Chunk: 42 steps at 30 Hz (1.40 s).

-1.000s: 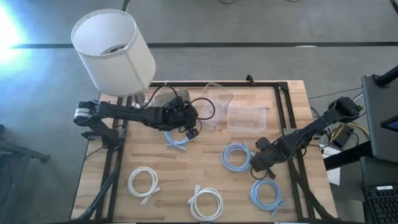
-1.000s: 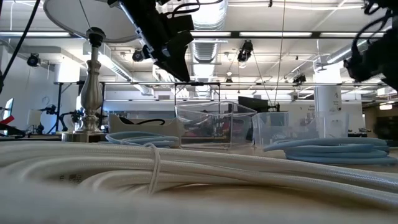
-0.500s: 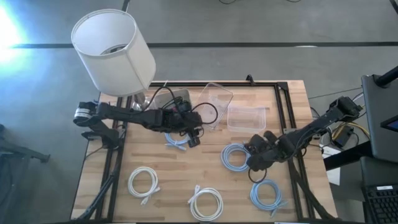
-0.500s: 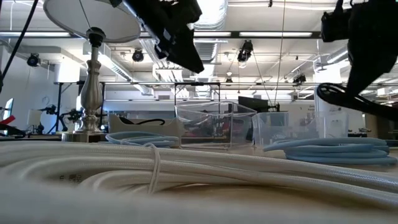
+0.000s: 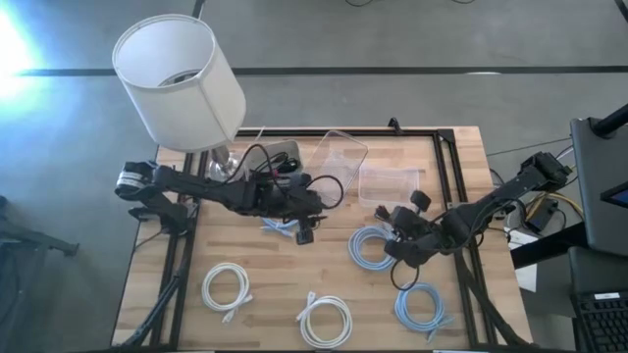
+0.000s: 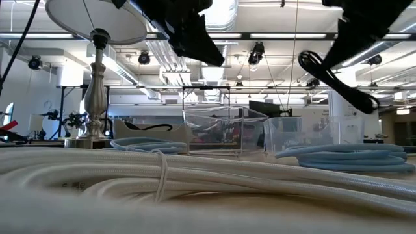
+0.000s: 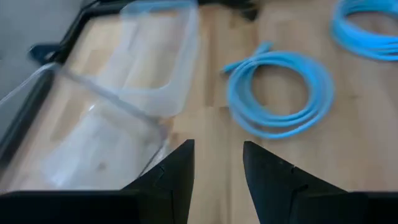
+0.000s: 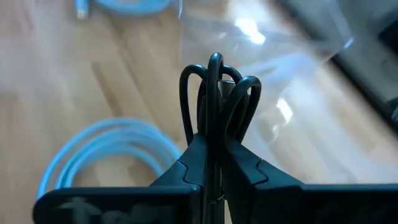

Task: Pick & Place USB Port
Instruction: Put the black USB cable into the white bin

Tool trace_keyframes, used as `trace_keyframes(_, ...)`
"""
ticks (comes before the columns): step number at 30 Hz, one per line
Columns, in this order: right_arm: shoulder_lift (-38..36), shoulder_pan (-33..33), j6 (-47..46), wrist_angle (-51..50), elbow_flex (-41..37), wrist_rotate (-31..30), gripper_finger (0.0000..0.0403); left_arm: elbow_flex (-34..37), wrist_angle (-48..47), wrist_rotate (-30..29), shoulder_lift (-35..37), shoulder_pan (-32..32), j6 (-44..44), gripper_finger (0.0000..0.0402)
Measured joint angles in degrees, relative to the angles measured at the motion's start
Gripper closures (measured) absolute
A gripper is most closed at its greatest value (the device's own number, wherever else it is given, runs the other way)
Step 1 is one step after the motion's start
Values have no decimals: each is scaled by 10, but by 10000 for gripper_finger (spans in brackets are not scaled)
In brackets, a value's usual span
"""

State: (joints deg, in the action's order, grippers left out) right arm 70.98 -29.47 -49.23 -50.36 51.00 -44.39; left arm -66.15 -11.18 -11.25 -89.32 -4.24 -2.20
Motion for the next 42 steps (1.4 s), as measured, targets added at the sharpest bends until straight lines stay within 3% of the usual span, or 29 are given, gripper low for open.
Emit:
trace_keyframes(7,0,0,12,19,15,-81,375,42,126,77,0,-1,-6,262)
trace_keyframes(13,0,9,111,126,14,-88,374,86,254,117,-13,-2,10,262)
trace_keyframes(17,0,16,173,213,13,-124,374,100,306,117,-18,-1,18,262)
trace_keyframes(22,0,18,184,270,13,-160,374,117,361,116,-20,-1,19,262)
trace_keyframes(29,2,18,185,309,12,-159,374,123,385,80,-22,-1,23,262)
trace_keyframes(42,20,24,261,384,12,-138,374,123,475,79,-62,-1,27,262)
